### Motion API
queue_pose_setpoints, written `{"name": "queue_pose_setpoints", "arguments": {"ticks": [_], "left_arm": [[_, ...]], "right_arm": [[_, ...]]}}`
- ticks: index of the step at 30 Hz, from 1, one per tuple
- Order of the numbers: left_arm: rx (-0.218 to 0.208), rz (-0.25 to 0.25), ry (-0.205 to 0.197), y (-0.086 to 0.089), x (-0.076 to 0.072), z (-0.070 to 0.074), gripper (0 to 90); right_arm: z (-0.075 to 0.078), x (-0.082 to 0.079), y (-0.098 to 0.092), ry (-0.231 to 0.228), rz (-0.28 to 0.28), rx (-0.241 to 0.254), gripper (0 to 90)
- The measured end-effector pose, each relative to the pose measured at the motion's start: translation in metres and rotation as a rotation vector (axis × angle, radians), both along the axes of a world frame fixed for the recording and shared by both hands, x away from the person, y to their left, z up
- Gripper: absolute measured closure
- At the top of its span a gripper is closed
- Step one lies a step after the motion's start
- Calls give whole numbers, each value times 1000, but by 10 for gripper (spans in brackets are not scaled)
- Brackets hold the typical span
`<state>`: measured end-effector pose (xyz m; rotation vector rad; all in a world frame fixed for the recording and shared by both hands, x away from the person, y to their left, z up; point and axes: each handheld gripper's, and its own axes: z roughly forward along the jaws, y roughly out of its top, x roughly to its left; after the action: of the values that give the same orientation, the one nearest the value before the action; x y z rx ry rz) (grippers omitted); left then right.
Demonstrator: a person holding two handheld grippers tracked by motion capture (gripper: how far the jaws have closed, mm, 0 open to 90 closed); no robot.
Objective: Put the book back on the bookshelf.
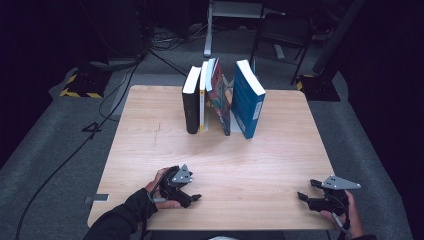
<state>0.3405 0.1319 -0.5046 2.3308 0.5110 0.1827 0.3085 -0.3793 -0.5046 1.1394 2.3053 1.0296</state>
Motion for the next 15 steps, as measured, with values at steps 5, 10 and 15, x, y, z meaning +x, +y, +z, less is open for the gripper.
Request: {"name": "queue_pose_setpoints", "arguments": {"ticks": [5,10,15], "left_arm": [[1,-5,-1,0,1,0,152],[1,-9,-2,0,1,0,151],[2,-11,-3,0,1,0,150]], "right_arm": [[0,0,0,4,-5,0,228],[0,0,0,3,-8,-3,223],[0,0,0,4,-8,-2,220]]}}
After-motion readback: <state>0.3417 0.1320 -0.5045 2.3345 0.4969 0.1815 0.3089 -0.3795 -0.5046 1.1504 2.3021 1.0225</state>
